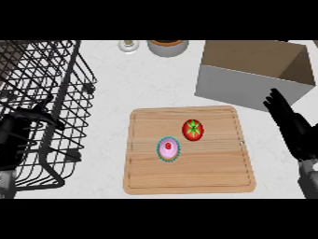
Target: Pick the tomato from the cutting board and place it in the cardboard box
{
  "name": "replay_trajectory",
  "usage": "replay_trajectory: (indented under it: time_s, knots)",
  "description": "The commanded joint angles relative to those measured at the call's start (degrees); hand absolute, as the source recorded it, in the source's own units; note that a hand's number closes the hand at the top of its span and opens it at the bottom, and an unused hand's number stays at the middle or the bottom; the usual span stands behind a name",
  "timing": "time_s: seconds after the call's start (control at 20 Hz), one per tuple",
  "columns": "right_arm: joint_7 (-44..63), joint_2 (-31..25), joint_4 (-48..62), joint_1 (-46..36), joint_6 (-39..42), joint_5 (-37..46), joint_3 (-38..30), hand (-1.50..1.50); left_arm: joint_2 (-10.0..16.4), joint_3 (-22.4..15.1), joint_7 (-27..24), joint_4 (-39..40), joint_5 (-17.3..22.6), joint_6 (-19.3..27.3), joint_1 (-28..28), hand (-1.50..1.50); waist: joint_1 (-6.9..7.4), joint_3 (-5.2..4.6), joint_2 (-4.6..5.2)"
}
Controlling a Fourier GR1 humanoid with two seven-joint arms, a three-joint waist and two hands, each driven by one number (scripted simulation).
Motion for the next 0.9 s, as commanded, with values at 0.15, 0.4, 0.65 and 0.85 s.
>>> replay_trajectory:
  time_s: [0.15, 0.4, 0.65, 0.85]
  knots:
    - [0.84, 5.76, -2.83, -1.58, -3.78, 5.97, 7.86, -1.50, -0.81, -15.52, 2.64, -6.24, -4.63, 13.41, 0.38, 0.00, -3.49, -3.01, 2.14]
    - [-2.51, -3.24, -3.51, -4.85, -6.04, 19.39, 10.96, -1.50, -1.74, -19.90, 15.06, -10.90, -15.58, 30.92, 4.18, 0.00, -8.98, -4.31, 1.74]
    - [-5.00, -7.20, -5.36, -7.93, -7.58, 30.21, 16.14, -1.50, -1.74, -20.39, 27.63, -16.81, -24.86, 36.43, 6.25, 0.00, -13.44, -3.95, 1.25]
    - [-5.20, -8.58, -7.77, -10.66, -8.53, 36.09, 19.05, -1.50, -4.12, -19.01, 37.43, -20.91, -32.31, 39.40, 8.35, 0.00, -17.15, -3.73, 0.43]
